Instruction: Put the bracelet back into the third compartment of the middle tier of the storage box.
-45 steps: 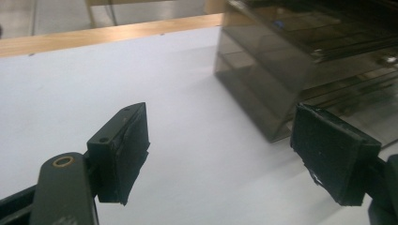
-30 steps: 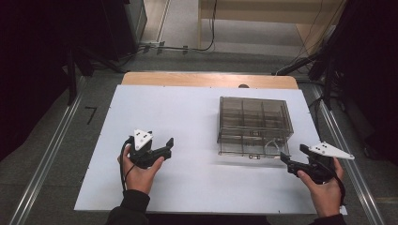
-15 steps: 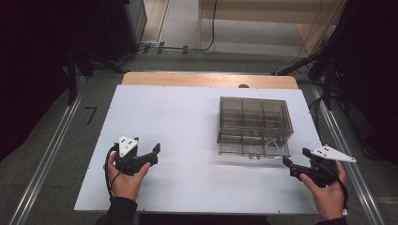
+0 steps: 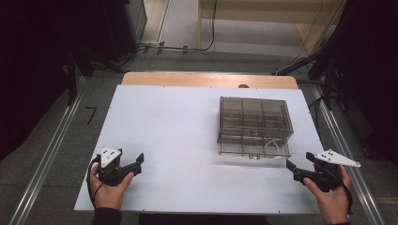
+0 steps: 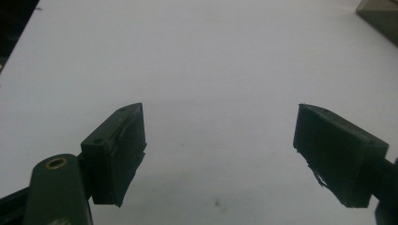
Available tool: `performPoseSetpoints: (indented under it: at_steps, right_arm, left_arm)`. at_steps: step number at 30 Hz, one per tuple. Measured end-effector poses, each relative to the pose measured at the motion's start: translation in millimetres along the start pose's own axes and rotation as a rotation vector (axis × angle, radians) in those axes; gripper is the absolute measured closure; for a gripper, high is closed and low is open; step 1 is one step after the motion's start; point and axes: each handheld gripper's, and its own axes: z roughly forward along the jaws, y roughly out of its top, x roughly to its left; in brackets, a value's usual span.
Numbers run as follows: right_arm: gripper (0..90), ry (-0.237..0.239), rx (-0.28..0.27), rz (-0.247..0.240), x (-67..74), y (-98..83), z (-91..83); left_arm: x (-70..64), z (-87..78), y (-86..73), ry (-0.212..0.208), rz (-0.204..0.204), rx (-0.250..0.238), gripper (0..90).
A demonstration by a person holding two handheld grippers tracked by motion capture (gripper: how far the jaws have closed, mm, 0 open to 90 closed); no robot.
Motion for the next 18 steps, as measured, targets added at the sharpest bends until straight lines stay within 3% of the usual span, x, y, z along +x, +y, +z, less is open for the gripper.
performPoseSetpoints:
  at_steps: [8, 12, 18]
  right_arm:
    - [15.4, -0.015, 0.01, -0.008, -0.2, -3.5, -1.8]
    - [15.4, -0.016, 0.014, -0.007, -0.6, -5.3, -1.6]
    - [15.4, -0.046, 0.023, -0.026, -2.0, -7.9, -0.1]
  left_arm:
    - [9.8, -6.5, -10.9, 0.01, -0.02, 0.023, 17.1]
    - [11.1, -8.1, -16.0, 0.033, 0.01, 0.042, 17.1]
    - [11.4, -5.2, -19.6, 0.045, 0.019, 0.067, 16.8]
